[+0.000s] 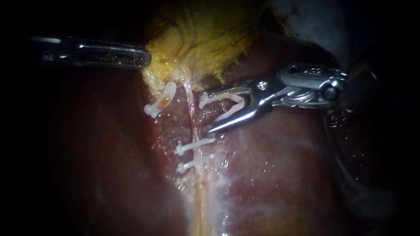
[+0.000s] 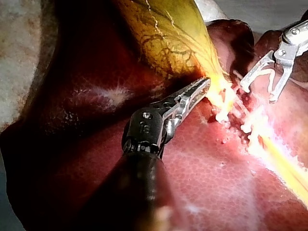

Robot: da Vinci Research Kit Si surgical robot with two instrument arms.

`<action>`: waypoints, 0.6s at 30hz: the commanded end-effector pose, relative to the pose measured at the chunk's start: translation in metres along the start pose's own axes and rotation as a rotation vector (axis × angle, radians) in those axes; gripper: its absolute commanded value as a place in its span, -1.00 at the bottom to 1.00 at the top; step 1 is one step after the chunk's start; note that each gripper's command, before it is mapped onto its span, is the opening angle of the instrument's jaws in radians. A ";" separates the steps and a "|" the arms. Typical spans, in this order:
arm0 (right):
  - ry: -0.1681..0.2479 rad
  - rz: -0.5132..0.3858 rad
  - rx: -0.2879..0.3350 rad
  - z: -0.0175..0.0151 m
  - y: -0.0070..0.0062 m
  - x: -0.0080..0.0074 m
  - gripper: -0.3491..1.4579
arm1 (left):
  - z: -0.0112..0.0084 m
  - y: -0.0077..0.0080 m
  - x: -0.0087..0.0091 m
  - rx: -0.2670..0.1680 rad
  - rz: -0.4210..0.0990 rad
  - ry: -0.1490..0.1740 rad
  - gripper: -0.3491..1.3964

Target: Clipping third clip right tube

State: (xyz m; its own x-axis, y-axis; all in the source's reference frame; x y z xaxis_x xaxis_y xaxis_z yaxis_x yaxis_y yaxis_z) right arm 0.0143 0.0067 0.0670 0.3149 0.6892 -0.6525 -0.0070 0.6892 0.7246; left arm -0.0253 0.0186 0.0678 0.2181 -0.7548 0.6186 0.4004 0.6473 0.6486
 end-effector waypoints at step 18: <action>0.018 0.126 0.083 0.0025 0.0041 -0.0052 0.03 | -0.0002 0.0000 0.0000 0.002 0.000 0.000 -1.00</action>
State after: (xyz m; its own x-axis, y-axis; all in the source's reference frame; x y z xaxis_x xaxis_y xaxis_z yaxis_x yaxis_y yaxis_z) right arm 0.0154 0.0054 0.0744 0.2961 0.7795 -0.5520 0.0403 0.5672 0.8226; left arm -0.0252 0.0185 0.0678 0.2182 -0.7547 0.6187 0.3988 0.6476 0.6493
